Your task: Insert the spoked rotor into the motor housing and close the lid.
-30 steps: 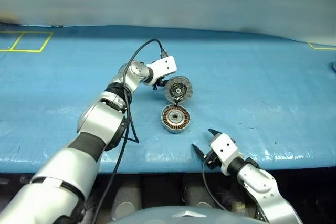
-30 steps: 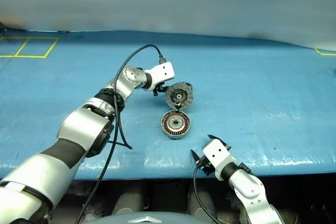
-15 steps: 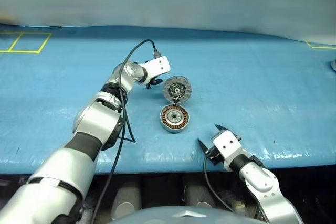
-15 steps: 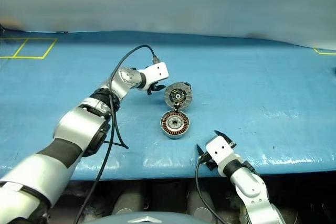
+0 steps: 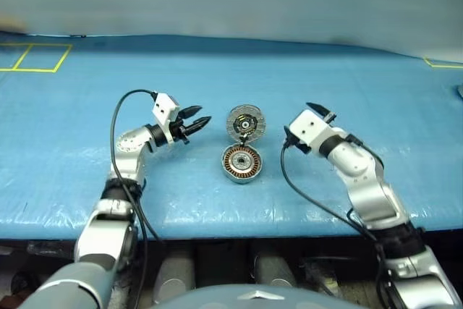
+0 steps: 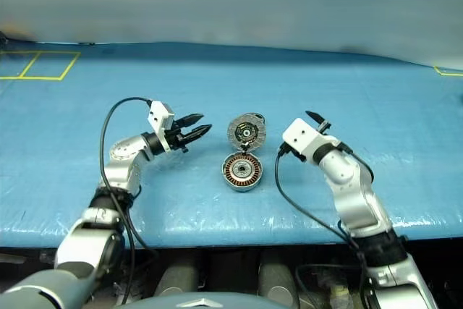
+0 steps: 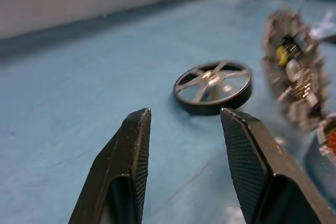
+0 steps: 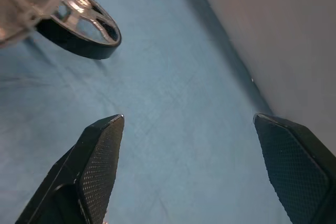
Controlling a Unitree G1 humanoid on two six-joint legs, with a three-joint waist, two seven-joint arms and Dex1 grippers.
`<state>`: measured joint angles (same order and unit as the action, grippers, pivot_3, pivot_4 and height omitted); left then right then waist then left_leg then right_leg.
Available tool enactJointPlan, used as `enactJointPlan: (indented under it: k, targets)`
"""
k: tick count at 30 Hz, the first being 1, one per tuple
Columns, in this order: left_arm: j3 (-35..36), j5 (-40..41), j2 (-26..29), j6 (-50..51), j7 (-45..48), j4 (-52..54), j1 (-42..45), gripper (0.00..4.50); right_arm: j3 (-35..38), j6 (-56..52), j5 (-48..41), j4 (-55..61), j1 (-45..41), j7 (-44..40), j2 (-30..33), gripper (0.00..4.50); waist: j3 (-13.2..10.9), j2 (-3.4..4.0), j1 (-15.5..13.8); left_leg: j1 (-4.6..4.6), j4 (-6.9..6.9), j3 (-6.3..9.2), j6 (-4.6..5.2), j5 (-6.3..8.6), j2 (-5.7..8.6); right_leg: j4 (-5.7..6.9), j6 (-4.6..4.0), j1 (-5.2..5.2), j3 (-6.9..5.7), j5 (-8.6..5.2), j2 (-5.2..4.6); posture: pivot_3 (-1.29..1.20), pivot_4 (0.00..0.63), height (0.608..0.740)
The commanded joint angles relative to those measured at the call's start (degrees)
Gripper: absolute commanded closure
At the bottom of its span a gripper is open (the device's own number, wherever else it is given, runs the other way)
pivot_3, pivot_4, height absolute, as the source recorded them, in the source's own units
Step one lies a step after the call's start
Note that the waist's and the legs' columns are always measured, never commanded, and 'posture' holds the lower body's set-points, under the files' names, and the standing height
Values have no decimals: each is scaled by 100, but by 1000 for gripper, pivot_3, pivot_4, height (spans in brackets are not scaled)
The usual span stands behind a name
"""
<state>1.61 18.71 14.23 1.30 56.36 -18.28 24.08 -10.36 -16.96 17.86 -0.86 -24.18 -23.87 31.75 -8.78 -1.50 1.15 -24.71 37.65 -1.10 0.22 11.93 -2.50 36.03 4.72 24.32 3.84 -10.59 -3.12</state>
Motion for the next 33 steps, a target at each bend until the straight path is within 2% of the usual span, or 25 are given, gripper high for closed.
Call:
enactJointPlan:
  k: [1,6,11,13,21,25,33]
  targets:
    - [-269,40,107,390,-168,1261,-584,2284,-265,671,72,-1418,-939,-224,-43,355,0,1,18,9,-2,3,0,-1,-1,0,-1,-8,-1,-1,3,0,150,740]
    - [-473,-328,287,372,-555,1616,-1111,2284,-399,1466,-126,-3683,-2285,-553,-382,355,-2,5,110,66,-2,3,4,-4,-3,-3,-2,-57,-1,-2,7,0,150,740]
    - [-557,-375,298,347,-834,1960,-1629,2284,-215,1747,-922,-4985,-3201,-2300,-786,355,-3,8,178,80,-15,-2,4,-3,-5,-9,-3,-66,5,-1,7,0,150,740]
    - [-614,-391,261,376,-926,2039,-1794,2284,-116,1713,-1085,-5400,-3542,-2645,-865,355,-8,16,193,82,-24,-2,4,-3,-4,-8,-6,-65,5,-2,6,0,150,740]
    - [-1004,-513,5,360,-1247,2168,-2229,2284,-188,1869,-854,-6631,-4635,-2890,-924,355,-15,27,211,86,-51,-3,4,-3,-4,-7,-22,-54,3,-12,7,0,150,740]
    - [-1224,-607,-30,304,-1327,2219,-2314,2284,88,1490,-1040,-7142,-4969,-2818,-1051,355,-15,28,227,88,-57,-3,4,-3,-4,-7,-25,-51,3,-14,7,0,150,740]
    - [-1295,-644,-125,215,-1664,2501,-2727,2284,-273,1984,-496,-7309,-4638,-2728,-1306,355,-18,33,253,87,-61,-7,3,-3,-2,-9,-26,-49,4,-15,3,0,150,740]
